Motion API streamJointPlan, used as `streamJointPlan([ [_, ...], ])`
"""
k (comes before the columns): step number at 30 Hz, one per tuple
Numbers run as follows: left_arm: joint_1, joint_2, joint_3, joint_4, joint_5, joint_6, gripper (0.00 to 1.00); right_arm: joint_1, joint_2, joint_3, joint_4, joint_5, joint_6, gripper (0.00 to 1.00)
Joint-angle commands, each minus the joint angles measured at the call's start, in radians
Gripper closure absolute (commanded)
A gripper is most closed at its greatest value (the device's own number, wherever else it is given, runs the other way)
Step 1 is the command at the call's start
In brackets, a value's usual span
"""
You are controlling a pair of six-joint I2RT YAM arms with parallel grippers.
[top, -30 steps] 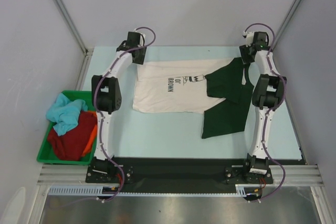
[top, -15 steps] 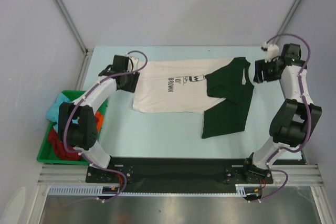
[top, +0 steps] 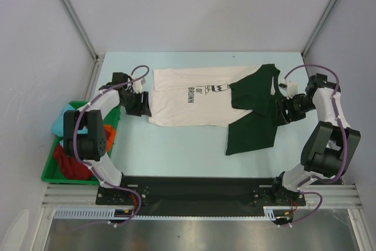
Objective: Fold and stack the t-shirts
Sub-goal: Fold the tshirt
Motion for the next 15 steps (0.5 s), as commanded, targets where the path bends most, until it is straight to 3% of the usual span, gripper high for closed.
streamJointPlan([
  [1, -0.001, 0.068, 0.025, -0.032, 0.168, 0.014, 0.39, -0.011, -0.04, -0.02, -0.038, -0.022, -0.057, 0.37],
  [15, -0.001, 0.163, 0.057, -0.054, 0.198, 0.041, 0.42, -0.043, -0.091, -0.098, -0.005, -0.037, -0.045, 0.37],
])
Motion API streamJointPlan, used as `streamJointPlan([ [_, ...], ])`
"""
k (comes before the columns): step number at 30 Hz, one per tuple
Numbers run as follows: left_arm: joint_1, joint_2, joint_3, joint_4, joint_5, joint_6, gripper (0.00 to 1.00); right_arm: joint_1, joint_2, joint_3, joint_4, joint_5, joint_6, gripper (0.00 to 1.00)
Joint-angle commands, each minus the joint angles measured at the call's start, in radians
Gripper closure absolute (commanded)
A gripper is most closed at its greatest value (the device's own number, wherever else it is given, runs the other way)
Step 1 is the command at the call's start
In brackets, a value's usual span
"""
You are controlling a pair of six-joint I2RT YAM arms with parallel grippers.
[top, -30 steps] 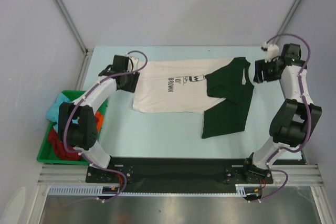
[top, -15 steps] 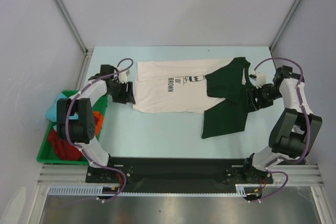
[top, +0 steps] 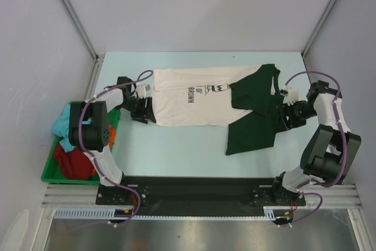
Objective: Fold and stack the t-shirts
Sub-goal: Fold the tshirt
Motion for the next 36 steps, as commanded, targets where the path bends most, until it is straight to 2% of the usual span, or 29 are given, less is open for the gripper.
streamJointPlan([
  [1, 0.0, 0.009, 0.042, 0.002, 0.037, 0.021, 0.42, -0.006, -0.029, -0.008, 0.005, -0.026, -0.004, 0.37],
  [7, 0.0, 0.024, 0.079, -0.011, 0.057, 0.015, 0.46, -0.006, -0.007, 0.012, 0.015, -0.028, 0.008, 0.37],
  [11, 0.003, 0.044, 0.085, -0.03, 0.064, 0.032, 0.62, -0.006, 0.021, 0.034, 0.012, -0.031, 0.014, 0.38],
  [13, 0.005, 0.039, 0.075, -0.034, 0.064, 0.034, 0.65, -0.006, 0.028, 0.047, 0.01, -0.028, 0.013, 0.38],
  [22, 0.031, -0.005, 0.021, -0.037, 0.015, 0.047, 0.6, -0.007, 0.045, 0.041, 0.03, -0.038, 0.012, 0.38],
  [36, 0.032, 0.007, 0.016, -0.034, -0.022, 0.051, 0.6, -0.007, 0.073, 0.037, 0.061, -0.049, 0.02, 0.38],
])
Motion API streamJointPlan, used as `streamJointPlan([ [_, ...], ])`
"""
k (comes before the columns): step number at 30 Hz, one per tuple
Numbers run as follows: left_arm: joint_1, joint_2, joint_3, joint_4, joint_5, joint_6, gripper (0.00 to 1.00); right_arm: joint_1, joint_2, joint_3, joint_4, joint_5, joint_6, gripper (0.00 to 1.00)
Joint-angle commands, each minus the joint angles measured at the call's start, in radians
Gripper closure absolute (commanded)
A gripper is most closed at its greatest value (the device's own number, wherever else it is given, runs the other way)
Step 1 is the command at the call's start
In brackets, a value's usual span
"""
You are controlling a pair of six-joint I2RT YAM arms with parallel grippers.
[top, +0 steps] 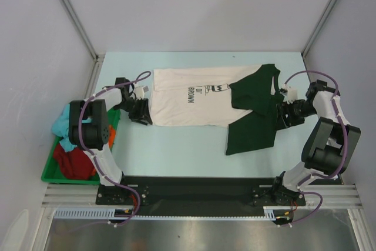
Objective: Fold and stack the t-shirts
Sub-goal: Fold the tshirt
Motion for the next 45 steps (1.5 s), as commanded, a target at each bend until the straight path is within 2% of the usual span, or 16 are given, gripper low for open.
streamJointPlan([
  [1, 0.004, -0.015, 0.006, 0.005, -0.014, 0.03, 0.6, -0.005, -0.001, 0.024, 0.009, -0.021, 0.01, 0.38],
  [6, 0.006, -0.011, 0.003, 0.005, -0.014, 0.032, 0.65, -0.005, -0.004, 0.015, 0.009, -0.013, 0.007, 0.38],
  [10, 0.006, -0.003, 0.001, 0.013, -0.011, 0.026, 0.89, -0.005, -0.022, -0.003, 0.02, 0.005, -0.011, 0.39],
  [13, 0.006, 0.003, 0.004, 0.012, 0.003, 0.029, 0.95, -0.005, -0.034, -0.028, 0.028, 0.025, -0.028, 0.38],
  [16, 0.006, 0.003, 0.003, 0.01, 0.015, 0.035, 0.96, -0.007, -0.036, -0.037, 0.028, 0.036, -0.031, 0.38],
  [17, 0.006, -0.001, 0.001, 0.008, 0.011, 0.033, 0.95, -0.007, -0.034, -0.037, 0.028, 0.035, -0.03, 0.38],
  [19, 0.004, -0.015, -0.002, 0.007, -0.006, 0.03, 0.71, -0.007, -0.034, -0.034, 0.028, 0.03, -0.03, 0.38],
  [20, 0.004, -0.02, -0.006, 0.007, -0.021, 0.027, 0.64, -0.007, -0.033, -0.032, 0.029, 0.03, -0.03, 0.38],
  [22, 0.007, -0.037, -0.012, 0.004, -0.029, 0.026, 0.58, -0.007, -0.022, -0.025, 0.028, 0.03, -0.03, 0.38],
  [26, 0.009, -0.067, -0.011, -0.007, -0.013, 0.03, 0.55, -0.01, -0.011, -0.008, 0.028, 0.028, -0.031, 0.38],
  [31, 0.007, -0.015, 0.035, -0.016, 0.015, 0.03, 0.55, -0.01, 0.001, 0.0, 0.034, 0.018, -0.014, 0.38],
  [45, -0.011, 0.045, 0.061, -0.015, 0.024, 0.038, 0.59, -0.01, 0.006, -0.005, 0.041, 0.013, 0.0, 0.38],
])
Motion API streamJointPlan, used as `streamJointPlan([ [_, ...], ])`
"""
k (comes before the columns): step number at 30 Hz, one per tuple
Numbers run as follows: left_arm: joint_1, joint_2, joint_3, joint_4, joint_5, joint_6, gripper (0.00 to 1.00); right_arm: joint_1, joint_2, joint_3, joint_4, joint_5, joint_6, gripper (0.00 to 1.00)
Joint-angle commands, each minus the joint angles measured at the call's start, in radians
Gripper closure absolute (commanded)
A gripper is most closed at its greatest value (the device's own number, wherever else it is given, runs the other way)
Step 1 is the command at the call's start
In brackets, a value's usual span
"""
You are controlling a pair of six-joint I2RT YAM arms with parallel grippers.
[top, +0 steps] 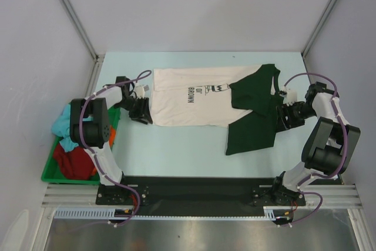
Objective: Fold and stack the t-shirts
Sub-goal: Fold the tshirt
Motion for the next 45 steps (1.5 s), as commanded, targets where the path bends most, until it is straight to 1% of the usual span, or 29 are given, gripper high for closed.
streamJointPlan([
  [1, -0.008, 0.02, 0.031, 0.007, 0.015, 0.024, 0.59, -0.006, 0.007, 0.029, 0.012, -0.011, 0.007, 0.39],
  [2, -0.038, 0.023, 0.034, 0.007, 0.012, 0.024, 0.6, -0.006, 0.007, 0.031, 0.011, -0.012, 0.007, 0.39],
  [8, -0.049, 0.044, 0.054, 0.006, 0.003, 0.024, 0.69, -0.006, 0.007, 0.026, 0.015, -0.014, 0.015, 0.39],
  [11, -0.049, 0.047, 0.051, 0.003, -0.002, 0.029, 0.81, -0.006, 0.001, 0.02, 0.012, -0.011, 0.006, 0.38],
  [12, -0.049, 0.037, 0.045, 0.006, -0.011, 0.029, 0.89, -0.006, -0.002, 0.019, 0.011, -0.004, 0.003, 0.39],
  [14, -0.048, 0.024, 0.022, 0.007, -0.014, 0.029, 0.96, -0.006, -0.01, 0.011, 0.006, 0.0, -0.017, 0.38],
  [17, -0.043, -0.002, -0.004, 0.013, -0.032, 0.032, 0.97, -0.006, -0.028, 0.0, -0.006, 0.009, -0.056, 0.39],
  [18, -0.043, -0.006, -0.009, 0.012, -0.035, 0.035, 0.99, -0.006, -0.031, -0.003, -0.024, 0.012, -0.071, 0.39],
  [22, -0.038, -0.017, -0.003, 0.0, -0.074, 0.047, 1.0, -0.006, -0.073, -0.037, -0.099, 0.038, -0.209, 0.39],
  [23, -0.037, -0.019, 0.002, -0.001, -0.095, 0.052, 1.0, -0.008, -0.103, -0.047, -0.125, 0.055, -0.282, 0.39],
  [26, -0.037, -0.02, 0.013, -0.01, -0.121, 0.069, 1.0, -0.008, -0.181, -0.124, -0.162, 0.086, -0.413, 0.36],
  [30, -0.037, -0.02, 0.008, -0.008, -0.138, 0.079, 1.0, 0.003, -0.267, -0.191, -0.13, 0.103, -0.488, 0.34],
  [35, -0.049, -0.037, -0.027, -0.005, -0.157, 0.087, 1.0, 0.074, -0.372, -0.294, -0.028, 0.105, -0.536, 0.34],
  [38, -0.052, -0.049, -0.043, 0.001, -0.167, 0.089, 1.0, 0.149, -0.424, -0.342, 0.056, 0.108, -0.519, 0.34],
  [39, -0.054, -0.054, -0.05, 0.001, -0.175, 0.089, 1.0, 0.184, -0.432, -0.353, 0.074, 0.109, -0.51, 0.33],
  [41, -0.06, -0.055, -0.055, 0.006, -0.181, 0.09, 0.99, 0.212, -0.441, -0.376, 0.118, 0.111, -0.488, 0.33],
  [45, -0.071, -0.057, -0.056, 0.004, -0.187, 0.093, 1.0, 0.261, -0.429, -0.412, 0.155, 0.131, -0.491, 0.34],
])
